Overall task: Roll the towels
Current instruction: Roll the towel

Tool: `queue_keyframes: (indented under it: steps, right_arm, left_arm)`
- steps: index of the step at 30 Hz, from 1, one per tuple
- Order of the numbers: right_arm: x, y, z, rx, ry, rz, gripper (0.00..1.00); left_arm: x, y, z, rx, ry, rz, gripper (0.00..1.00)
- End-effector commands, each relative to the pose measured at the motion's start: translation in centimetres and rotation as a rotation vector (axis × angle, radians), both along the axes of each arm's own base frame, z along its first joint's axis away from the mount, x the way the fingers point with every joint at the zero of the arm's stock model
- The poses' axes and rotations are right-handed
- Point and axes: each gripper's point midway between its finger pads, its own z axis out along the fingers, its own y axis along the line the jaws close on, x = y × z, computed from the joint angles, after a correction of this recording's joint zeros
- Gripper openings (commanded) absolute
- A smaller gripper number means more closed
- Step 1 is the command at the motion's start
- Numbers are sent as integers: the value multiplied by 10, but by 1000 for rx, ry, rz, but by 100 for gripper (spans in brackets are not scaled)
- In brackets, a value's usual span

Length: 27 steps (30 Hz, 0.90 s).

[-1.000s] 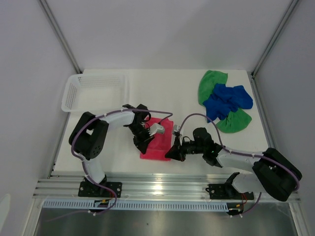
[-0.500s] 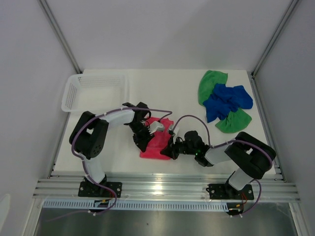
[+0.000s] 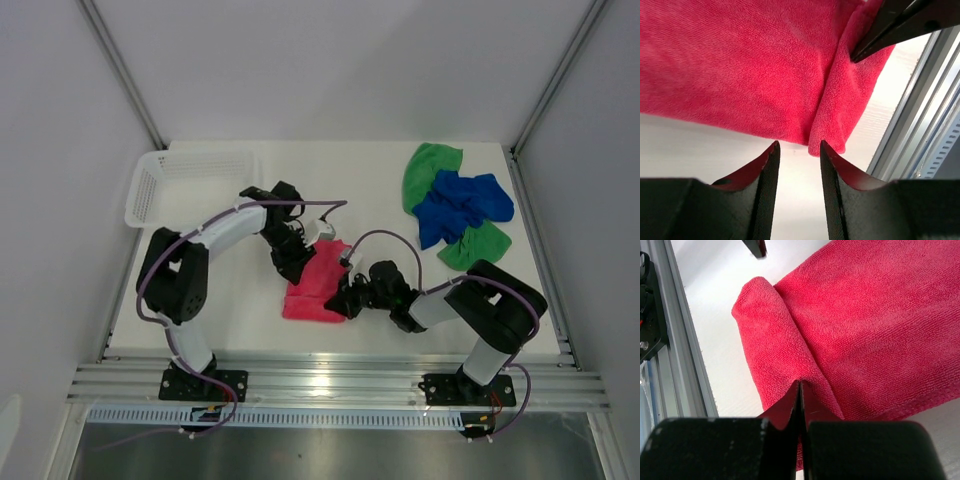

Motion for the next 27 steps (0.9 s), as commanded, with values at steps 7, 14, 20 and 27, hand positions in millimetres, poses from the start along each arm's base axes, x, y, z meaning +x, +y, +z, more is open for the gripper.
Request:
queue_keyframes:
  steps: [7,14,20,27]
  right_arm:
    - [12,2,1,-6,7,-42,0]
    - [9,2,-1,-9,7,-23,0]
    - [6,0,-3,-17,7,-12,0]
    - [5,-2,-5,-31,-4,3,0]
  left_arm:
    - [-46,1,18,-40,-339,-234,42]
    - [-58,-5,-6,-63,-629,-447,45]
    - [-60,-9,-16,-33,-619,-463,47]
    - [-69,-7,-31,3,-576,-473,49]
